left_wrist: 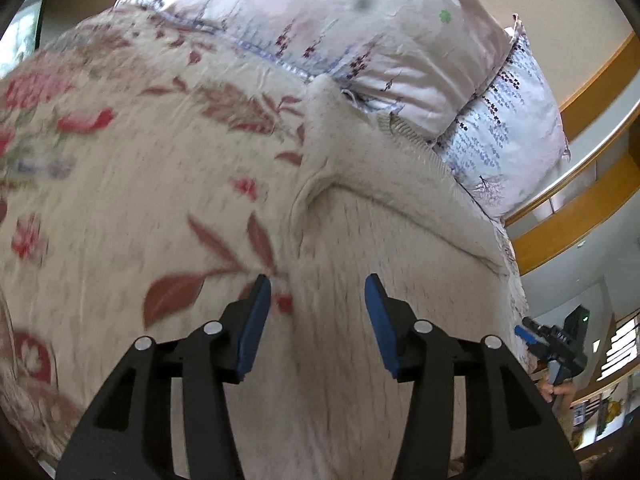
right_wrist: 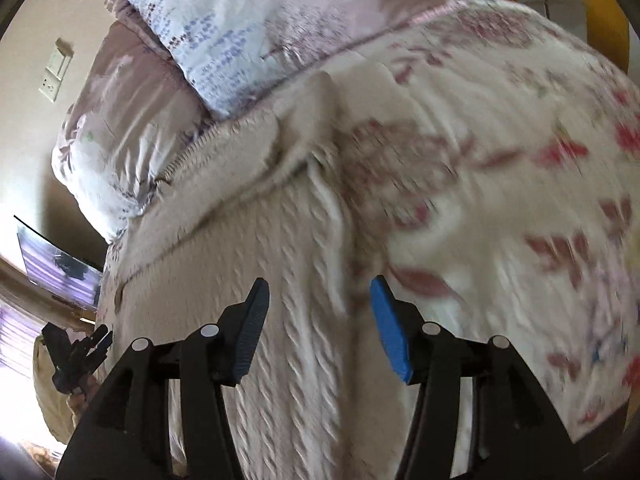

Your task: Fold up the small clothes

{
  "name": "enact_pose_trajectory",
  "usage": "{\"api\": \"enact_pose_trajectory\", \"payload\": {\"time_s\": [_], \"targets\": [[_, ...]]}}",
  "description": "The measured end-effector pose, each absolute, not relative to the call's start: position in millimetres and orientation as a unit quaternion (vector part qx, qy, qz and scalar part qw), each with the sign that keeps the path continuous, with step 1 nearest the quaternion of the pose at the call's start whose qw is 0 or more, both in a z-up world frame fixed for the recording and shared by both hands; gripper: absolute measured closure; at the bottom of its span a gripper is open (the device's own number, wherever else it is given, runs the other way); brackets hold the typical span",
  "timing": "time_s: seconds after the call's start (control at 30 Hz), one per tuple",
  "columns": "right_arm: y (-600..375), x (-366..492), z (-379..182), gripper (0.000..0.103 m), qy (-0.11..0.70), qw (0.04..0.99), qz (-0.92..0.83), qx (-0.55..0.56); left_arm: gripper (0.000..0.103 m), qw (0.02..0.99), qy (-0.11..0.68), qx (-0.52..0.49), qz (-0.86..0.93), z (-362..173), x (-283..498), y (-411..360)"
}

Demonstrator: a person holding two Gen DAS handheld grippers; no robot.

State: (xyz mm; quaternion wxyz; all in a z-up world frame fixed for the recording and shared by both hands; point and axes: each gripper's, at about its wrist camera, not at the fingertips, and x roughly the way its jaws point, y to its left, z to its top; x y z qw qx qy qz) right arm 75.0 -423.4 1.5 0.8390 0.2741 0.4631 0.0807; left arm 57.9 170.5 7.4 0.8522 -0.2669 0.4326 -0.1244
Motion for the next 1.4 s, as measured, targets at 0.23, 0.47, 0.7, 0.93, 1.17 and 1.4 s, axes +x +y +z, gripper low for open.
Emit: {"api": "enact_pose_trajectory", "payload": {"time_s": [0.23,0.47,0.7,0.93,1.17,1.4], "targets": [[-423,47,-12,0.064,0.469,0.812,0.138,0.318,0.062,0.832,0.43,-0.309,-0.165,2,29,171],[-412,17,-23,0.07,0.463,0.786,0.206,0.353,0.074,0.809,0.425,-0.343,-0.218,-6,-2,165],[-396,-5,-21,0.071,0.464,0.782,0.245,0.338,0.075,0.784,0.436,-0.355,-0.263,-19,-24,154],[-380,-20,-18,0.075,0.473,0.78,0.268,0.308,0.076,0.776,0.439,-0.343,-0.297,-23,-42,145],[-370,-23,-1,0.094,0.44,0.817,0.257,0.27,0.096,0.798,0.441,-0.289,-0.291,-15,-43,129],[-379,-26,45,0.095,0.321,0.894,0.21,0.233,0.097,0.841,0.391,-0.283,-0.244,15,-26,151]]}}
